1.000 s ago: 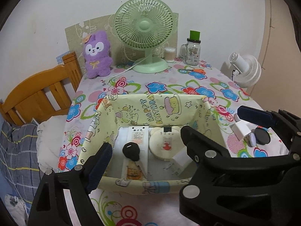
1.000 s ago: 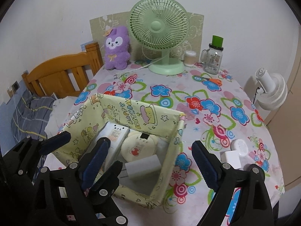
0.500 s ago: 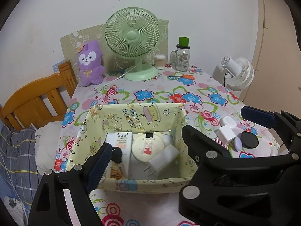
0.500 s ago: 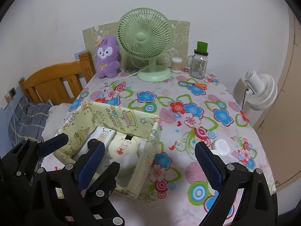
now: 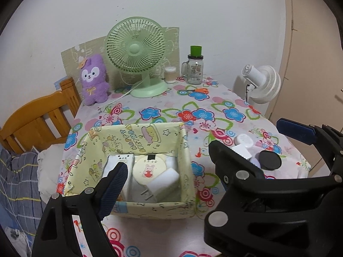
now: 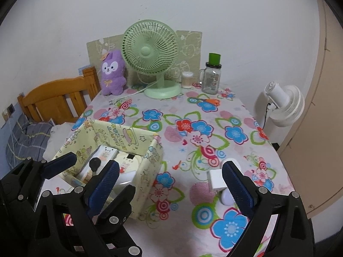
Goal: Organize rigid objects
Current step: 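Withdraw both tools from the box back toward the remaining objects, then grasp the black round disc with the right tool while the left tool grasps the lavender ball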
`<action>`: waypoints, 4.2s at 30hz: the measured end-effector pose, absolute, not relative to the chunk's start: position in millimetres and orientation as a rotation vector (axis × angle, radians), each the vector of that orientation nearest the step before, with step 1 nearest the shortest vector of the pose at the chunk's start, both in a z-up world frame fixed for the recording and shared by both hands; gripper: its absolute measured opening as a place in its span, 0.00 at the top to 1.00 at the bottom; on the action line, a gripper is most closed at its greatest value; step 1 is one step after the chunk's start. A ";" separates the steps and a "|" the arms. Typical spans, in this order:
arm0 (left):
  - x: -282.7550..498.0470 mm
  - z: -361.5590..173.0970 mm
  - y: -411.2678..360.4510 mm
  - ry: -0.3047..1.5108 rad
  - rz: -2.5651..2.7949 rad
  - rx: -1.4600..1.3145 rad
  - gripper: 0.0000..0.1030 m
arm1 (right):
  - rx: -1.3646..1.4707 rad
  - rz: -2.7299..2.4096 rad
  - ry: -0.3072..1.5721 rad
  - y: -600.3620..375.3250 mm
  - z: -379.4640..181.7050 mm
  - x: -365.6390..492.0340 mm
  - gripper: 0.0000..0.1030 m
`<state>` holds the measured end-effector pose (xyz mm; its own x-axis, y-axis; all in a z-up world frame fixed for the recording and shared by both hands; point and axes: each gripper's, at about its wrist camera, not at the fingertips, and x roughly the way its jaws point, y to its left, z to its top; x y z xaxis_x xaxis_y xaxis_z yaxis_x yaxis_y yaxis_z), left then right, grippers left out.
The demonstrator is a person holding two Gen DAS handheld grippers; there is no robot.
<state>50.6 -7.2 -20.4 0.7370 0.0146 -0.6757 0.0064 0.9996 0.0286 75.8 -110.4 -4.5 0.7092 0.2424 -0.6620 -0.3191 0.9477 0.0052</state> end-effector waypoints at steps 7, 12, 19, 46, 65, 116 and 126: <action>47.7 -17.5 -24.2 0.736 -0.016 0.031 0.13 | -0.110 0.293 0.701 -127.4 0.4 70.3 0.05; 47.0 -16.1 -36.9 0.731 -0.034 0.037 0.13 | -0.100 0.277 0.695 -141.8 2.5 68.0 0.05; 50.1 -17.0 -55.4 0.728 -0.061 0.044 0.13 | -0.097 0.246 0.683 -160.6 4.1 67.1 0.05; 73.8 -40.4 -105.9 0.754 -0.109 0.033 0.13 | -0.041 0.182 0.719 -221.4 -21.7 83.1 0.05; 95.6 -89.3 -124.3 0.798 -0.105 0.018 0.13 | -0.014 0.160 0.773 -251.1 -71.8 105.9 0.07; 133.7 -147.2 -175.9 0.857 -0.237 0.170 0.70 | 0.034 0.092 0.931 -281.8 -145.5 152.4 0.16; 129.1 -146.6 -154.8 0.876 -0.204 0.145 0.75 | 0.029 0.114 0.956 -268.7 -155.7 163.4 0.16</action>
